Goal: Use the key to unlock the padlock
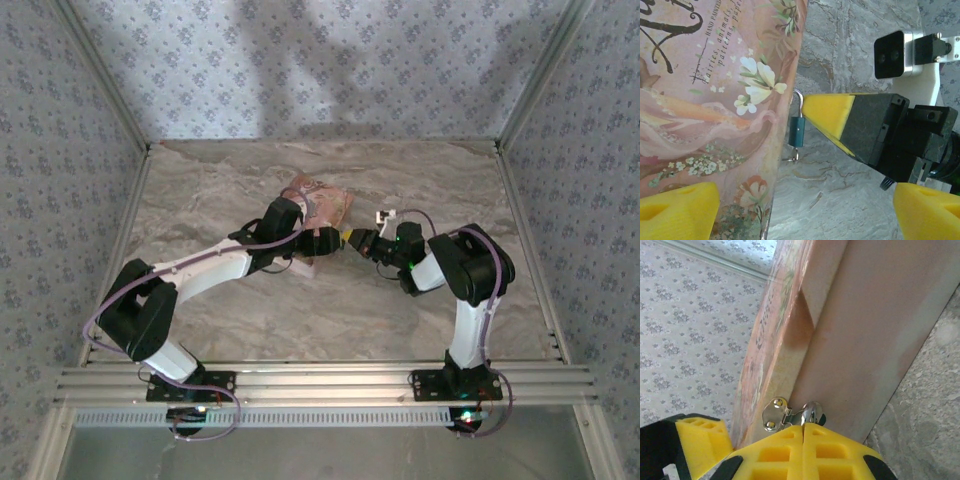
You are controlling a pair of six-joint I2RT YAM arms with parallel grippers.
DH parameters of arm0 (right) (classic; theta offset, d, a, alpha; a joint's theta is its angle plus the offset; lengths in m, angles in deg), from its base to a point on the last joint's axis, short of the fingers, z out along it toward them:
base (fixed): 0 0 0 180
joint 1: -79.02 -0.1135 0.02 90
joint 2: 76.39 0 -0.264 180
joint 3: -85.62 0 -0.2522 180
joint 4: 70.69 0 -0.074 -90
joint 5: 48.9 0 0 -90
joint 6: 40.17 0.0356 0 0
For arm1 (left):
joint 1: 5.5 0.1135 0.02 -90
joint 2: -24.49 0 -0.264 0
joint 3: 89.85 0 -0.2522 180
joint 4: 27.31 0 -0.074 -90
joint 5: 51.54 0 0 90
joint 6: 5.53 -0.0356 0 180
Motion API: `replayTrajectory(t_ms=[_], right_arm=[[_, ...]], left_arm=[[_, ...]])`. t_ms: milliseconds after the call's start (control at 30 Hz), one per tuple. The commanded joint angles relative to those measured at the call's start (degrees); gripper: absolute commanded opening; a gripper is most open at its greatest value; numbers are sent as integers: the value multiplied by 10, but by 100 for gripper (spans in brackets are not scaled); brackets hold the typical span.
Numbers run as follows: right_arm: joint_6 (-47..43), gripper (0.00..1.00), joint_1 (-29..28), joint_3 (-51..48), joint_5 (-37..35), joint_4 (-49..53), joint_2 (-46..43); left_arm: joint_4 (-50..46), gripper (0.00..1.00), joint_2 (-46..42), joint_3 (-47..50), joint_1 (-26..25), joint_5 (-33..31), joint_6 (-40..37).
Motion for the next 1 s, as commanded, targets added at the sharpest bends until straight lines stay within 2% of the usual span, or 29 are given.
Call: replayTrajectory(t_ms=[0,233,367,500,733,833,967], right_arm=[[-1,0,26,28,-41,-39,-3],[-15,0,25,23,-26,-32,-3],[-57,1,31,8,18,-9,-13],[-109,22,35,-34,36,-15,-29],[-188,49,7,-55,80,-20,-31],[-210,57,-10,-51,80,-19,-31],[-224,61,-32,-42,79,6,-35]], left_arm=[[-114,91,6,41,1,2,11],[-114,92,-7,53,7,1,14],[-117,92,-12,53,11,-1,15],[-121,92,-18,61,19,-7,21],[-132,92,-45,77,41,-10,18],[-142,92,-61,82,53,-11,14],[-159,92,-79,70,70,-11,0]])
